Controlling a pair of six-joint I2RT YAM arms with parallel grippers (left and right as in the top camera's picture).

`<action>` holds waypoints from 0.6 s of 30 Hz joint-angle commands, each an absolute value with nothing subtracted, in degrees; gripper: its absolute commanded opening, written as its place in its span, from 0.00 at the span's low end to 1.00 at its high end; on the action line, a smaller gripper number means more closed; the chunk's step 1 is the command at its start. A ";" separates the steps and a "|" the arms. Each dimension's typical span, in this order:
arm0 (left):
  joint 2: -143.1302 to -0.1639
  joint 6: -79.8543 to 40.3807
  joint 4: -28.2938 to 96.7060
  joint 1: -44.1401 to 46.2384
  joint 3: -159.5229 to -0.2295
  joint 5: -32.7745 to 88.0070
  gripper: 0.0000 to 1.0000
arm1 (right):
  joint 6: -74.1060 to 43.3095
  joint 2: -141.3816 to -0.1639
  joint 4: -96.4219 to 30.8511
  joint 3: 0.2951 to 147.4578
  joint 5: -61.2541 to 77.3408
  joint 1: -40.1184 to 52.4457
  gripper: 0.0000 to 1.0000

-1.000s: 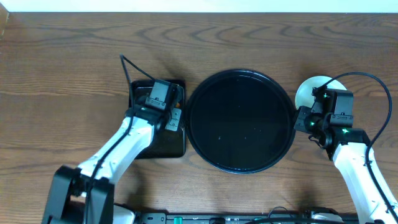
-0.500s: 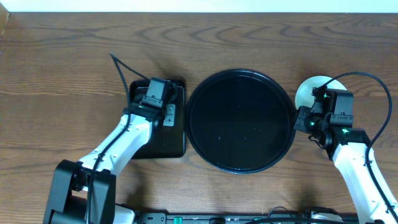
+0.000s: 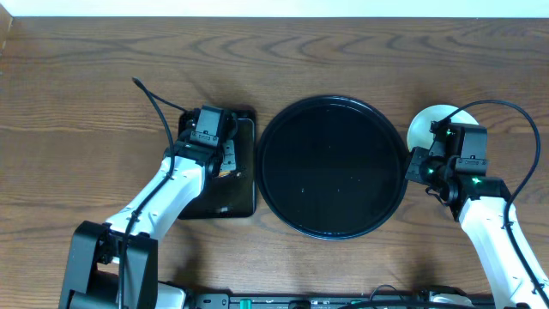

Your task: Clean dirty plates on tray and stack at the side

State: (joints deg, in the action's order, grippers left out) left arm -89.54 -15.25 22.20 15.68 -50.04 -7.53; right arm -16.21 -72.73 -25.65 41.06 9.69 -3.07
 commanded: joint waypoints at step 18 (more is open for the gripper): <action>-79.00 -11.22 52.29 12.47 -61.49 3.07 0.79 | -6.79 -72.90 -44.73 54.24 14.52 3.42 0.99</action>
State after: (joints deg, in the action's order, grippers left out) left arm -80.25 -10.63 46.17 14.13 -58.52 2.33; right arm -9.17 -72.88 -40.10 49.89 15.94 3.14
